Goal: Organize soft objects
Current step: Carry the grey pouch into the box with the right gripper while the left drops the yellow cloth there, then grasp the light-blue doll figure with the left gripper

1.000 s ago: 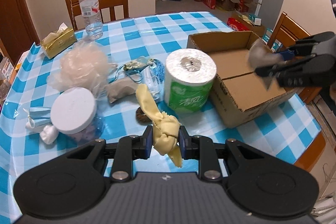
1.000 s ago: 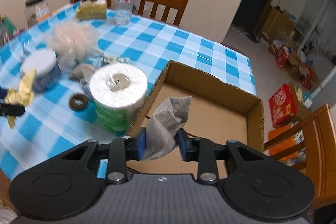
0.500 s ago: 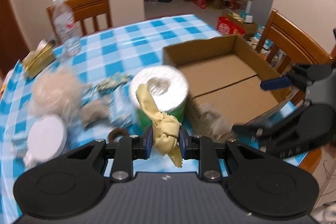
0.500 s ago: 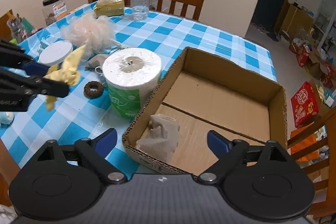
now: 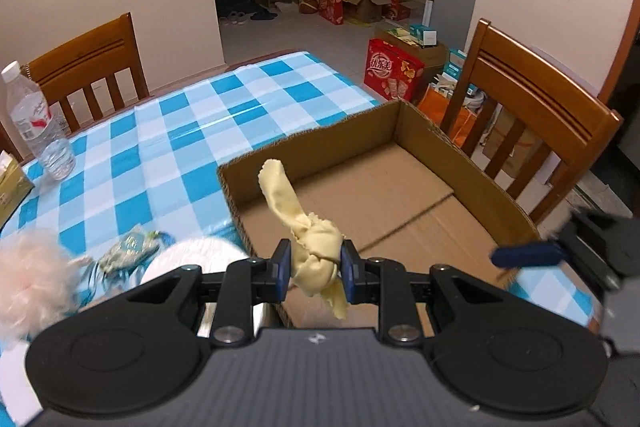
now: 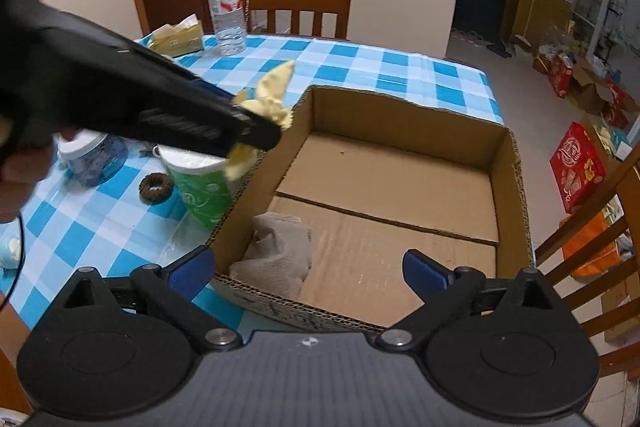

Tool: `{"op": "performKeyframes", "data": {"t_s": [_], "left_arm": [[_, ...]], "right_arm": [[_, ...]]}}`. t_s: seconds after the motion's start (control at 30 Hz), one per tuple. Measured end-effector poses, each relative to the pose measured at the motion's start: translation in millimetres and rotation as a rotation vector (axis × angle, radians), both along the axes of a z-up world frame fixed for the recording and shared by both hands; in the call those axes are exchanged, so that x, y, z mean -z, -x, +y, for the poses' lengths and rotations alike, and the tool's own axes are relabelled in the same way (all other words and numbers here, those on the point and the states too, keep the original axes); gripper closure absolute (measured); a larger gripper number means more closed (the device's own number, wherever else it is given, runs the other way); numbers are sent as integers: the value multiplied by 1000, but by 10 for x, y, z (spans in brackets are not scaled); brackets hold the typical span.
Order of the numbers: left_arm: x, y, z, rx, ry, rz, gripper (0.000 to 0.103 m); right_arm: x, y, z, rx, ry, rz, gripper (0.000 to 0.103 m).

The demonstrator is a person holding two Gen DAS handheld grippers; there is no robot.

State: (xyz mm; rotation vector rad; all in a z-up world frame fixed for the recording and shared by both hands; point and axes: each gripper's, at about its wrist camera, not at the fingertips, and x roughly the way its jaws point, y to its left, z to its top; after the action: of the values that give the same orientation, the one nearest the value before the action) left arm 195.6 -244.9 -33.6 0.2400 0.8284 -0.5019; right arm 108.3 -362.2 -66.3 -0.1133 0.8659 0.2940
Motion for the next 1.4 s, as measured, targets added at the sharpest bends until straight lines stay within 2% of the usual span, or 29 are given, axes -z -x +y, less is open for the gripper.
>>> {"op": "performKeyframes", "data": {"t_s": [0.07,0.1,0.13,0.17,0.2,0.43,0.7,1.0,1.27,1.4], "left_arm": [[29,-77,-51,-9,-3,-9,75],[41,-102,-69,-13,-5,-20,68],[60,-127,-88,-26,-14,-27,50],[69,-141,-90,-36,-20,-38,40],[68,-135,-87,-42,-19,-57,24],[23,26,22,-64,-4,-112,8],[-23,283,217,-137,4,-126,2],[60,520,634,-282,29,-49,2],[134,693,1039,-283,35,7,1],[117,772,1240,-256,20,-1,1]], "right_arm": [[1,-13,-36,11,-4,-2,1],[0,-21,-58,16,-9,-3,1],[1,-30,-82,20,-13,-3,0],[3,-41,-102,24,-18,-3,0],[4,-50,-118,27,-22,-3,0],[56,-97,-182,40,-24,8,0],[79,-140,-176,54,-35,13,0],[80,-136,-99,57,-53,19,0],[38,-33,158,51,-23,12,0],[-5,56,353,35,14,1,0]]}}
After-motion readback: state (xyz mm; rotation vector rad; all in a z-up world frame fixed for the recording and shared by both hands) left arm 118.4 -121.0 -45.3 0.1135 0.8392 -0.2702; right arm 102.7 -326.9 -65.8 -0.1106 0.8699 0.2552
